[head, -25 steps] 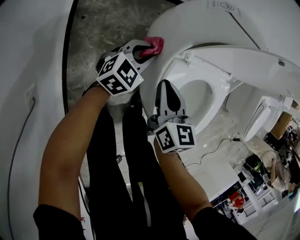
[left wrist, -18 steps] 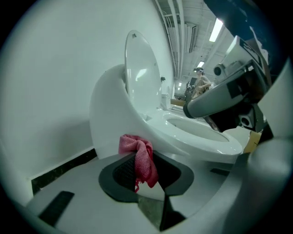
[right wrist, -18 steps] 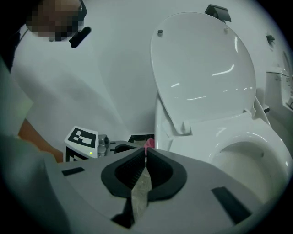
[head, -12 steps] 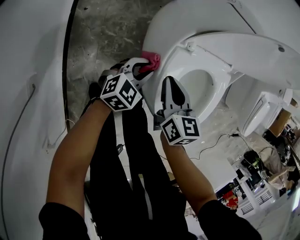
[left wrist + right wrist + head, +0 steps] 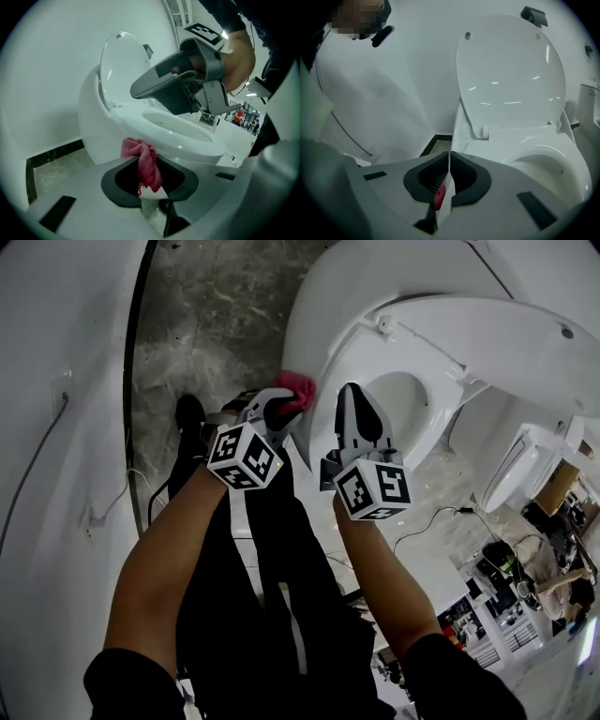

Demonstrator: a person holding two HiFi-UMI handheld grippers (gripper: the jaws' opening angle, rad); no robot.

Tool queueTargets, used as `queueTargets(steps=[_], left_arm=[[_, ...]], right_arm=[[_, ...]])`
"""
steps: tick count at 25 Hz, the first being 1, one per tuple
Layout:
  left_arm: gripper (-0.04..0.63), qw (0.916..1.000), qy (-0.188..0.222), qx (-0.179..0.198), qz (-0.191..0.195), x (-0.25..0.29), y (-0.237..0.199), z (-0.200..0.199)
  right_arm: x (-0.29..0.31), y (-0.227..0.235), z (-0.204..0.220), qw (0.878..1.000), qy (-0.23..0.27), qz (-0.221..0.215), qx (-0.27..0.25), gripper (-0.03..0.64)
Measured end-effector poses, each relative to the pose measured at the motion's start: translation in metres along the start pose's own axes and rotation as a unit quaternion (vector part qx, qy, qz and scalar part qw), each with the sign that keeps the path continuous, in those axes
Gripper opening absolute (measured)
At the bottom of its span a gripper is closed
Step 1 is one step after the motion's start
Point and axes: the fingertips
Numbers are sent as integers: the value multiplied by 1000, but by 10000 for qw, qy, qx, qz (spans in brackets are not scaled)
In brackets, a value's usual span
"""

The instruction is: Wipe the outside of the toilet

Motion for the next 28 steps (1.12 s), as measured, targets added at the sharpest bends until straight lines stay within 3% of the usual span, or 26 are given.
queueTargets(steps=[14,19,22,24,26,28], left_arm=[[95,9964,-163,-653,518,3,95,37],[95,9905,-430,-635,1140,4,140,52],[95,9811,-776,-382,1733,2,166,71],[97,9755,-1001,-413,1914,-2,165,89],[97,9767,-1077,-971,1581,-7,129,103],[97,9772,-927,-1684,904,-17,66,104]], right_arm=[[6,-12,4,9999,-40,-98,54,37],[7,-10,0,9999,-32,-97,75,37],[5,-8,-7,9999,2,-99,86,37],[2,-7,-11,9999,24,-119,72,37],[0,-9,-16,9998,48,-178,23,37],[-1,-17,-22,9995,71,-279,-159,37]])
Point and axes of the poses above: the fingertips, and each gripper's own axes: x forward along the fingers, y to its right, z out of its underside, and after that the axes turned 11 degrees about -y, right-handed
